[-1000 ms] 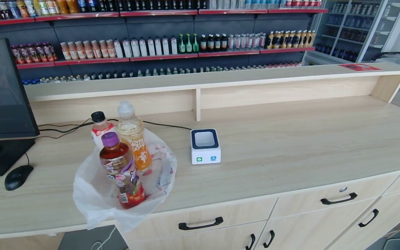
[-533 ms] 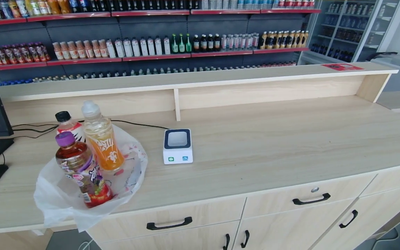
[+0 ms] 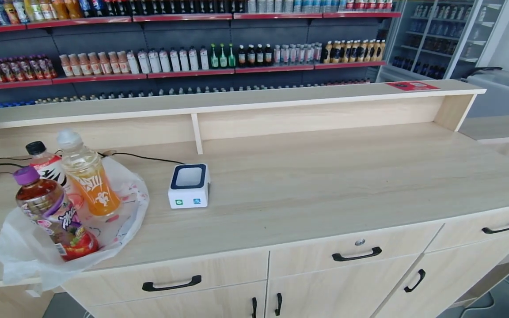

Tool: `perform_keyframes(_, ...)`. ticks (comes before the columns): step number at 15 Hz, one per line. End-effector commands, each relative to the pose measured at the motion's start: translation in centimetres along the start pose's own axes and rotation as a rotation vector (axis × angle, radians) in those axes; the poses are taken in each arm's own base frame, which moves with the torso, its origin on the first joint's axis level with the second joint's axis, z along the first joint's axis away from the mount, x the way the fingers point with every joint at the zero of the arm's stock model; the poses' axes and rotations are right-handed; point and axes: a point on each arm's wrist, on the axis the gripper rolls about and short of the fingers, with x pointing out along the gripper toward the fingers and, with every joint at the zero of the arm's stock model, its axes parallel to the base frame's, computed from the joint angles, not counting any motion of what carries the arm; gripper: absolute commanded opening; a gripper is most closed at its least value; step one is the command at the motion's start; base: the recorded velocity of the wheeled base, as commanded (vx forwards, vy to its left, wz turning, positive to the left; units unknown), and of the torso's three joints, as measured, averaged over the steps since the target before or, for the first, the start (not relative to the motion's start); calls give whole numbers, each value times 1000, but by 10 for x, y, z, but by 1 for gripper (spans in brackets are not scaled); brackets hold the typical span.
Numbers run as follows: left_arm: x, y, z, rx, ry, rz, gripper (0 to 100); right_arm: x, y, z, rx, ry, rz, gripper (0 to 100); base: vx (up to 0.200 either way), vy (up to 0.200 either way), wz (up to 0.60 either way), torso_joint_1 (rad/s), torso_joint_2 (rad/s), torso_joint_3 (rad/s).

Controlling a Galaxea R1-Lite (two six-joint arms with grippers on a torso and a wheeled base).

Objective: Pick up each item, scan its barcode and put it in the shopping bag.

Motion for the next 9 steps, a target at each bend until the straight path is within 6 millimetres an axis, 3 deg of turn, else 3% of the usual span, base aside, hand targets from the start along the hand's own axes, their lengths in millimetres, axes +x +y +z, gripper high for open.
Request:
perform_keyframes(1,0,0,0,0,1,-1,100,0,0,0,1,1,0,100,0,0,600,7,7,2)
perform_keyframes(6,0,0,0,0,1,1,100,0,0,0,3,1,1,100,0,0,0,0,0,0)
perform_keyframes(9,0,0,0,0,-1,1,100,0,0,0,10,1,1,100,-200,0,0,5,2,-1)
